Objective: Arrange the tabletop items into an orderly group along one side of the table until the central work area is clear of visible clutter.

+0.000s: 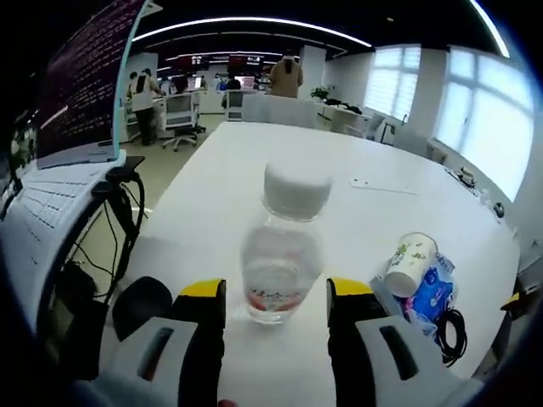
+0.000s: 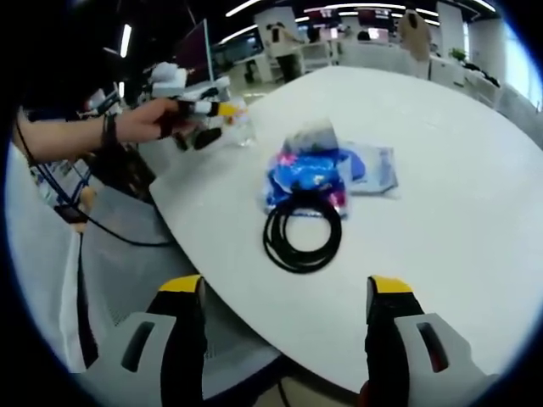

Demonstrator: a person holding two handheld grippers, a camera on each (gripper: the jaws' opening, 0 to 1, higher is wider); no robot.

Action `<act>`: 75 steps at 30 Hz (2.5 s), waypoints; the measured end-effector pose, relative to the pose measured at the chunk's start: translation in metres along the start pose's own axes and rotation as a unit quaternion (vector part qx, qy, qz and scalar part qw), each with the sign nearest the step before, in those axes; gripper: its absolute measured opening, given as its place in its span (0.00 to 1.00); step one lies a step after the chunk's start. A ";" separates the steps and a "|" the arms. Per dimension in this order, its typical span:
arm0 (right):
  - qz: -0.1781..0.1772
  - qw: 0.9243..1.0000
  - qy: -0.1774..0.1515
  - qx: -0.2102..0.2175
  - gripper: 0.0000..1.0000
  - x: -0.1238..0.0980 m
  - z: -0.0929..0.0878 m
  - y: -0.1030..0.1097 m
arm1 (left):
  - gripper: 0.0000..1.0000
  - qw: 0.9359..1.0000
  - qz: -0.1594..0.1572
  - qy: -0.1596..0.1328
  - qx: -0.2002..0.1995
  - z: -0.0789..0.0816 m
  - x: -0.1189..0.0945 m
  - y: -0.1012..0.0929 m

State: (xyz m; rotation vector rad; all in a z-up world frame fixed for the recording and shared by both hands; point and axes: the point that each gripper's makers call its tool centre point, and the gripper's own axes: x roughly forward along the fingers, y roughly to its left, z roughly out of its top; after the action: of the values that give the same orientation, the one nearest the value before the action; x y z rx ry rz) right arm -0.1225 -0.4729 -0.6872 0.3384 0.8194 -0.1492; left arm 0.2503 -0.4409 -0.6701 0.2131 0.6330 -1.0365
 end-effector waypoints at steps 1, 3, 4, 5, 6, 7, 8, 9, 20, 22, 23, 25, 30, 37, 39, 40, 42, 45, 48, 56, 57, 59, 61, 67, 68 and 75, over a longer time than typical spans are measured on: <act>0.001 1.000 0.000 0.000 0.76 0.001 0.000 0.000 | 0.47 1.000 -0.001 0.001 0.001 -0.002 -0.002 0.000; 0.002 1.000 -0.003 0.001 0.76 0.002 0.001 0.001 | 0.47 1.000 0.000 0.003 0.003 -0.004 -0.006 0.000; 0.002 1.000 -0.004 0.003 0.76 0.002 0.001 0.000 | 0.47 1.000 0.000 0.003 0.003 -0.005 -0.006 0.000; 0.004 1.000 -0.004 0.004 0.76 0.004 0.000 0.001 | 0.47 1.000 -0.001 0.003 0.003 -0.006 -0.008 -0.001; 0.004 1.000 -0.003 0.004 0.76 0.004 0.000 0.001 | 0.46 1.000 -0.001 0.003 0.004 -0.007 -0.009 -0.001; 0.006 1.000 -0.001 0.001 0.76 0.005 0.000 0.002 | 0.46 1.000 -0.002 0.003 0.004 -0.009 -0.012 -0.002; 0.007 1.000 -0.001 -0.001 0.76 0.006 0.000 0.003 | 0.46 1.000 -0.002 0.003 0.004 -0.010 -0.014 -0.003; 0.009 1.000 -0.001 -0.002 0.76 0.006 0.001 0.004 | 0.46 1.000 -0.003 0.003 0.004 -0.011 -0.016 -0.003; 0.015 1.000 -0.003 -0.005 0.79 0.007 0.004 0.003 | 0.47 1.000 -0.016 0.015 0.006 -0.038 -0.035 -0.014; 0.019 1.000 -0.002 -0.005 0.81 0.008 0.004 0.004 | 0.49 1.000 -0.020 0.018 0.006 -0.043 -0.039 -0.017; 0.019 1.000 -0.001 -0.005 0.82 0.008 0.004 0.004 | 0.49 0.999 -0.023 0.020 0.008 -0.046 -0.041 -0.020; 0.019 1.000 -0.001 -0.007 0.81 0.008 0.004 0.003 | 0.50 0.999 -0.028 0.023 0.013 -0.049 -0.042 -0.022; 0.019 1.000 -0.005 -0.003 0.81 0.008 0.005 0.002 | 0.51 0.999 -0.037 0.031 0.018 -0.059 -0.046 -0.028; 0.018 1.000 -0.005 -0.001 0.82 0.008 0.003 0.001 | 0.55 0.997 -0.056 0.042 0.029 -0.069 -0.048 -0.037; 0.018 1.000 -0.004 0.000 0.81 0.009 0.003 0.001 | 0.56 0.996 -0.064 0.047 0.032 -0.072 -0.049 -0.041; 0.018 1.000 -0.005 0.000 0.81 0.008 0.003 0.002 | 0.58 0.996 -0.067 0.049 0.034 -0.073 -0.049 -0.043; 0.018 1.000 -0.006 0.000 0.81 0.008 0.003 0.002 | 0.59 0.995 -0.074 0.052 0.038 -0.075 -0.049 -0.048; 0.019 1.000 -0.006 0.001 0.81 0.009 0.003 0.002 | 0.59 0.994 -0.080 0.054 0.047 -0.077 -0.051 -0.054; 0.020 1.000 -0.006 0.002 0.81 0.009 0.002 0.003 | 0.60 0.993 -0.088 0.056 0.053 -0.079 -0.052 -0.061; 0.022 1.000 -0.006 0.002 0.81 0.011 0.002 0.004 | 0.62 0.989 -0.109 0.073 0.067 -0.093 -0.058 -0.078; 0.022 1.000 -0.006 0.002 0.81 0.012 0.002 0.004 | 0.62 0.988 -0.113 0.074 0.071 -0.094 -0.058 -0.082; 0.023 1.000 -0.006 0.001 0.81 0.012 0.002 0.004 | 0.62 0.988 -0.116 0.075 0.074 -0.095 -0.058 -0.086; 0.024 1.000 -0.007 0.001 0.81 0.013 0.003 0.005 | 0.61 0.987 -0.120 0.076 0.075 -0.096 -0.059 -0.090; 0.024 1.000 -0.008 0.001 0.81 0.012 0.003 0.006 | 0.62 0.982 -0.140 0.083 0.097 -0.099 -0.057 -0.106; 0.023 1.000 -0.009 0.002 0.81 0.012 0.003 0.006 | 0.61 0.982 -0.143 0.083 0.097 -0.098 -0.056 -0.109; 0.024 1.000 -0.008 0.007 0.81 0.013 0.000 0.006 | 0.60 0.978 -0.155 0.082 0.110 -0.095 -0.049 -0.126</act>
State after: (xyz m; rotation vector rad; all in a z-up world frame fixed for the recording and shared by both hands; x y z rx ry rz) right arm -0.1125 -0.4671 -0.6953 0.3689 0.7944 -0.1136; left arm 0.0890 -0.4260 -0.7020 0.4061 0.7158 -1.4031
